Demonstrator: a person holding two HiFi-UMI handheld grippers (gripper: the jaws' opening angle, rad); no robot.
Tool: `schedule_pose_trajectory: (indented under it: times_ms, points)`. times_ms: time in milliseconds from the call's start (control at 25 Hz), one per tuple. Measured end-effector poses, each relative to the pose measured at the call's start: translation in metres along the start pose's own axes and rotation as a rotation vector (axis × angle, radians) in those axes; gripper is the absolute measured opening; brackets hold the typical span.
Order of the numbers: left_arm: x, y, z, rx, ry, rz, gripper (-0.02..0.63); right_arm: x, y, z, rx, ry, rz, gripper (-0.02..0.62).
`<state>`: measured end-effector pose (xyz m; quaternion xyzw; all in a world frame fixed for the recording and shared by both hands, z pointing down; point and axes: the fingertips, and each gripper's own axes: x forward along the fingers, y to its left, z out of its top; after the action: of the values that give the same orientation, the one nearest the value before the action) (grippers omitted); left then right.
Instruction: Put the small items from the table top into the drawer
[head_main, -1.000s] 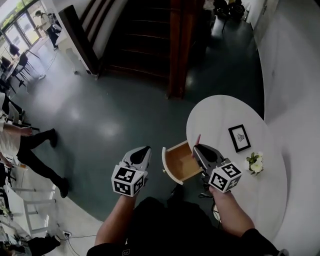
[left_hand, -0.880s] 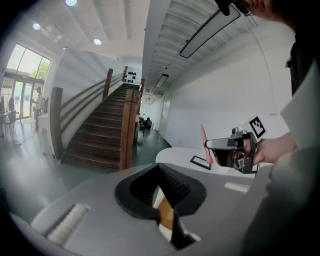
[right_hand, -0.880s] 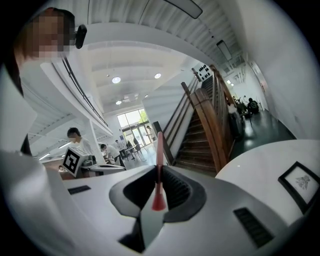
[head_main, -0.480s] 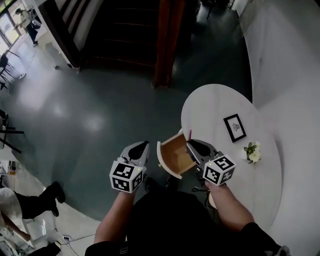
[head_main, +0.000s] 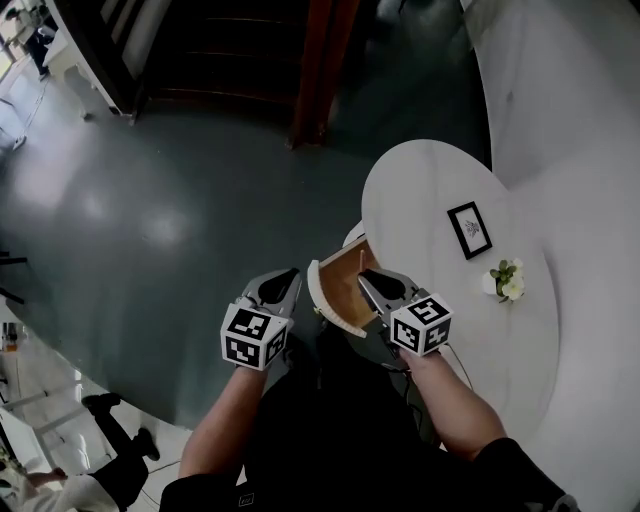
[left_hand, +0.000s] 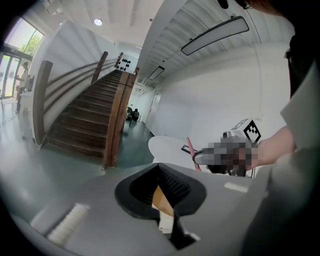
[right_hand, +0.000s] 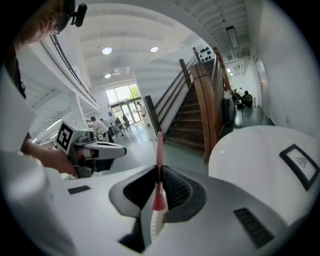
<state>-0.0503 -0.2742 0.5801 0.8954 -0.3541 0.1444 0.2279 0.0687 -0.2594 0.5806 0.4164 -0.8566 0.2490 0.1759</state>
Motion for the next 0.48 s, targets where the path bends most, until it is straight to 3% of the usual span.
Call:
schedule_pose_trajectory:
  times_ms: [480]
  points:
    - [0.055,0.0,-0.048,0.005,0.126,-0.015,0.011,0.062,-0.037,-0.101,0.006,0.223,0.028,0.054]
